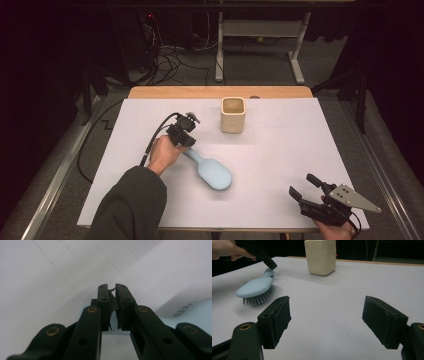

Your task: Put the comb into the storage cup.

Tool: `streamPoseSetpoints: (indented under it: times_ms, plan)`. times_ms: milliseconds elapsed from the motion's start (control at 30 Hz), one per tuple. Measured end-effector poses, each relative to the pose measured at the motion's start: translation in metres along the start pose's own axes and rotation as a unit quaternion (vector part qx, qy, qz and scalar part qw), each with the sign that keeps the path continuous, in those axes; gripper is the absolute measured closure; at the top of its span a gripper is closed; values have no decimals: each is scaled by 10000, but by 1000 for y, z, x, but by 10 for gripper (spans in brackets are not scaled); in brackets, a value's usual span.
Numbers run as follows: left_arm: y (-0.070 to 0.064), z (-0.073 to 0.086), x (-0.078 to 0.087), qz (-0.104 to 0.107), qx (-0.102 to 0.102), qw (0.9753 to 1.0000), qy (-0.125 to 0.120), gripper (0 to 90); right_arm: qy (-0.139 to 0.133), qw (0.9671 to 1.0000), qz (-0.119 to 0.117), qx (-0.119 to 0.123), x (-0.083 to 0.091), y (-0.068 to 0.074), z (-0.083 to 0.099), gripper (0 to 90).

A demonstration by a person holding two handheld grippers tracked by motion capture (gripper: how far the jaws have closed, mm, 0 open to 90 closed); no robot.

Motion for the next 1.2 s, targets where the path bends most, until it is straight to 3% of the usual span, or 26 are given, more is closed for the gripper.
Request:
streamPoseSetpoints:
  times_ms: [67,567,1200]
  plan:
    - [1,3,-1,-77,-67,9999,98,851,2,10000,0,-6,0,0,0,234]
    - [-5,17,2,-5,-127,9989,450,880,11,10000,-25,-14,0,0,0,233]
    - [-15,47,12,280,-28,9993,266,883,22,10000,-24,20,-1,1,0,233]
Point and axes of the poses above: each handheld gripper's, and its own axes: x roughly backward along the jaws, z roughly out of its underside, y roughly to its left, the point moved 10 cm from there along -x, roughly forward along the jaws, and after that the axes turned 3 degrees about z, right-handed, at the moved point
